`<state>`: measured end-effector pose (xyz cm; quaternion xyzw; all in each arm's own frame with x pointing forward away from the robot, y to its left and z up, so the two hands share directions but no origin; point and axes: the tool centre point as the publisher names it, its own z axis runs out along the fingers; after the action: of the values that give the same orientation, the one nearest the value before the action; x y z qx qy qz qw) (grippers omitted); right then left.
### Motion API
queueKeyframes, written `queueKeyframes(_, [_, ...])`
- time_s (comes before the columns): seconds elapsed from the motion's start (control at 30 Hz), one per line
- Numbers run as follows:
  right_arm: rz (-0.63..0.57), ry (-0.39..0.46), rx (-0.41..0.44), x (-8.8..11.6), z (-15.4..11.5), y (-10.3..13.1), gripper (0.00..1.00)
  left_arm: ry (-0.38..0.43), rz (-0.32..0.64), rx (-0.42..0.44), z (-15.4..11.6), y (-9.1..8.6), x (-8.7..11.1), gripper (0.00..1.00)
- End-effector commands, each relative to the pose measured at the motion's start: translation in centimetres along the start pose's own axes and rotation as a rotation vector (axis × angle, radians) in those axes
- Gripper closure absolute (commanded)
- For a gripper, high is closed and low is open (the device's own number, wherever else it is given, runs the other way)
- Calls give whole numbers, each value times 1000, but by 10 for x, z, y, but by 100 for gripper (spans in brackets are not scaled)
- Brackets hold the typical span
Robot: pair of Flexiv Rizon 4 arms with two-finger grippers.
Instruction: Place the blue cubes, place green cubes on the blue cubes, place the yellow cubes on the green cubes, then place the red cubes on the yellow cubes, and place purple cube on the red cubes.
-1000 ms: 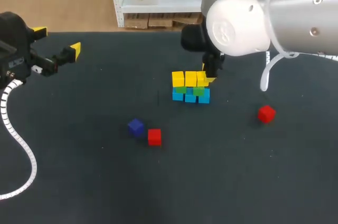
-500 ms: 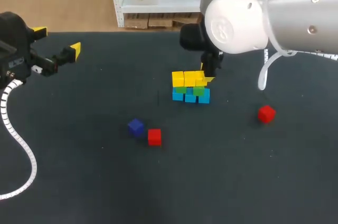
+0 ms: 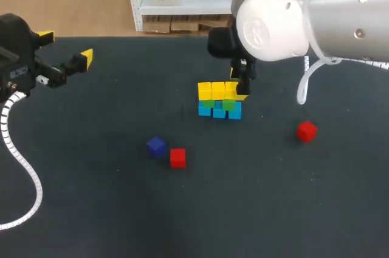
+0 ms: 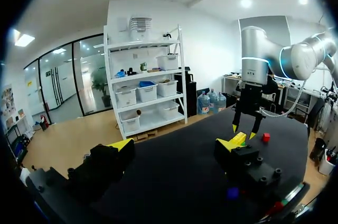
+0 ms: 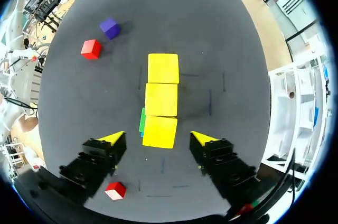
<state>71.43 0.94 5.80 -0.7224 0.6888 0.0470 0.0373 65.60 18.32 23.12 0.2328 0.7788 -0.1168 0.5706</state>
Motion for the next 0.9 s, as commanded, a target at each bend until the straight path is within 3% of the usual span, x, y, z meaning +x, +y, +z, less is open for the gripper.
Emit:
queueKeyframes(0.03, [2,-8,0,1,-2,1,0,-1,1,8,-1,3,0,0])
queueKeyframes(0.2, [44,-45,18,12,-15,-2,0,-1,1,8,-1,3,0,0])
queueKeyframes(0.4, [175,-75,42,45,-27,-9,0,-1,1,8,-1,3,0,0])
queueKeyframes(0.67, [536,-108,1,90,-28,-13,0,-1,1,8,-1,3,0,0])
queueKeyframes(0.9, [751,-99,20,107,-24,-9,0,-1,1,8,-1,3,0,0])
